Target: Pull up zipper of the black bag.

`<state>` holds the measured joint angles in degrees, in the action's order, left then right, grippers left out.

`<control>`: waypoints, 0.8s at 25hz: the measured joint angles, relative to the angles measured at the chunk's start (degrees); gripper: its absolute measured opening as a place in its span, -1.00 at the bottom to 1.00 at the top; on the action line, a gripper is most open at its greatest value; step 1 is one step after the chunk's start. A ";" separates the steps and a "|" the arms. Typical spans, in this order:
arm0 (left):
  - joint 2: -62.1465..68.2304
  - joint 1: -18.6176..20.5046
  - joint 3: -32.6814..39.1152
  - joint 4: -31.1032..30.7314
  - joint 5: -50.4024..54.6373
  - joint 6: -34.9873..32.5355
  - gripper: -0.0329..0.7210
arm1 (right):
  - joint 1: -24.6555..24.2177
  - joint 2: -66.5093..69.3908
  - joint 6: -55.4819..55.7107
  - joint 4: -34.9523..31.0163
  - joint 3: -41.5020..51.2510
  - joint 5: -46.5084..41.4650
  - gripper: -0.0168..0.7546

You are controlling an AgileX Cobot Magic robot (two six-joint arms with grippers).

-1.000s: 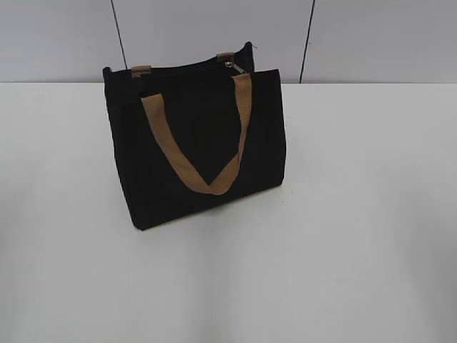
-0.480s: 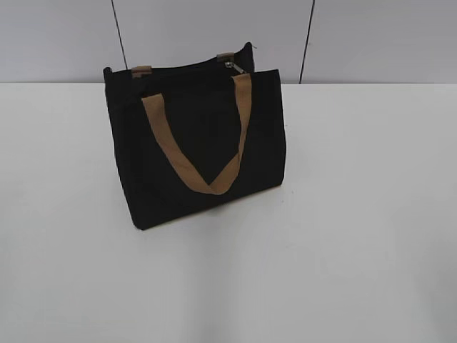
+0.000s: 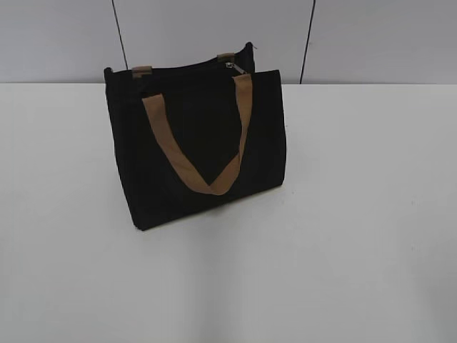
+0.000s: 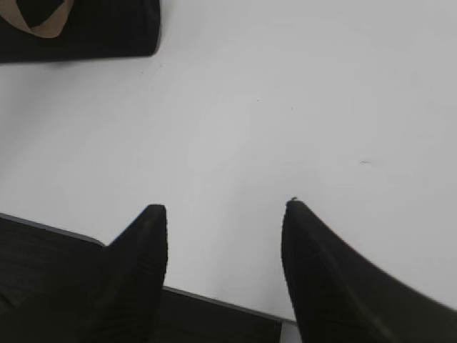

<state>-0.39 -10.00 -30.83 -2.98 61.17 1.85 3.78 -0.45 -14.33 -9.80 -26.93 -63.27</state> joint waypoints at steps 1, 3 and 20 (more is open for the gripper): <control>-0.02 0.00 0.00 -0.03 0.00 -0.02 0.21 | 0.00 0.00 0.00 0.16 -0.01 0.13 0.07; -0.02 0.00 0.00 0.09 0.00 -0.06 0.20 | 0.00 0.00 -0.06 1.00 0.06 0.21 0.07; -0.07 6.45 0.00 1.37 0.00 -0.13 0.20 | -1.05 0.00 -0.06 1.01 0.06 0.33 0.07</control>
<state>-0.46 -3.55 -30.83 -1.61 61.17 1.72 2.73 -0.45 -14.39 -8.79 -26.87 -62.94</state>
